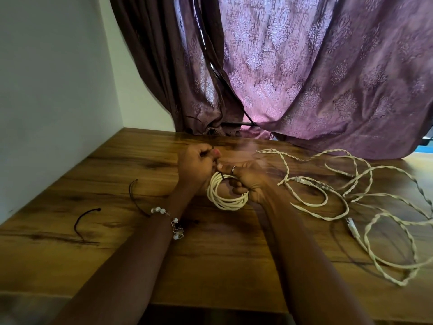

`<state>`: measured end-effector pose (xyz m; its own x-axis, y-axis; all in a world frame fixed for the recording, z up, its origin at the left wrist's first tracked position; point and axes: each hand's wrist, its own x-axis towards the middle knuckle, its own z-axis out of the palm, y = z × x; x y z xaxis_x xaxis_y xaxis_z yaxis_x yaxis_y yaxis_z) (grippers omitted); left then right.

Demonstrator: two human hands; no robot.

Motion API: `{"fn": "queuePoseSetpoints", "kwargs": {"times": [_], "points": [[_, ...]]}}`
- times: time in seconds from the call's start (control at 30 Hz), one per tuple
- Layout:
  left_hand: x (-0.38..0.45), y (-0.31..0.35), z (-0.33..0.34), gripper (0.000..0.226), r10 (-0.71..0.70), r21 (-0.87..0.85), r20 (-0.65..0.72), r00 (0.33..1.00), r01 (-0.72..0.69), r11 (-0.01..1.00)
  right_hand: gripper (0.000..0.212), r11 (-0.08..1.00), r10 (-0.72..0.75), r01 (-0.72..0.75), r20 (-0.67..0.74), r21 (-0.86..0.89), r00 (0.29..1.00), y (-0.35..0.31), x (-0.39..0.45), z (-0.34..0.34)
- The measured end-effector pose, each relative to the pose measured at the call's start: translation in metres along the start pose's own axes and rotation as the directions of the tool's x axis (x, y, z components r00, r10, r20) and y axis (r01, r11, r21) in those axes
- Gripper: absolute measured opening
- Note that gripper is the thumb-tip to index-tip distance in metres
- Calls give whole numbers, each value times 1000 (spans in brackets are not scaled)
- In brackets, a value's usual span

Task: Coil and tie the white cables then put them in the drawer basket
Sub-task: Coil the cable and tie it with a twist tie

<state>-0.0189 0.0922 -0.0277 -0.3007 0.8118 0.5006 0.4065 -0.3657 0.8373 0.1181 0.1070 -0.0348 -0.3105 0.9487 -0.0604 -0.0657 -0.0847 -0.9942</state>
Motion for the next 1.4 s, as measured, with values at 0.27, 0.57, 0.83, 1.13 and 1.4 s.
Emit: {"fn": "queuePoseSetpoints", "kwargs": {"times": [0.27,0.57,0.83,1.13,1.4], "points": [[6,2,-5,24,-14,-18,-157,988,11,1000,13,1000,-21,23,100,-17,995,-11,-12,11],[6,9,2,25,-121,-92,-224,967,103,990,14,999,-19,21,77,-28,997,-18,-13,16],[-4,17,3,21,-250,-379,362,898,387,841,21,994,-108,100,-232,-45,967,-8,-9,11],[-12,1,18,23,-275,-332,315,908,377,865,16,976,-203,219,-369,2,907,-3,-5,7],[-9,-1,22,11,-306,-234,190,933,346,909,7,961,-8,80,-264,264,964,0,6,3]]}}
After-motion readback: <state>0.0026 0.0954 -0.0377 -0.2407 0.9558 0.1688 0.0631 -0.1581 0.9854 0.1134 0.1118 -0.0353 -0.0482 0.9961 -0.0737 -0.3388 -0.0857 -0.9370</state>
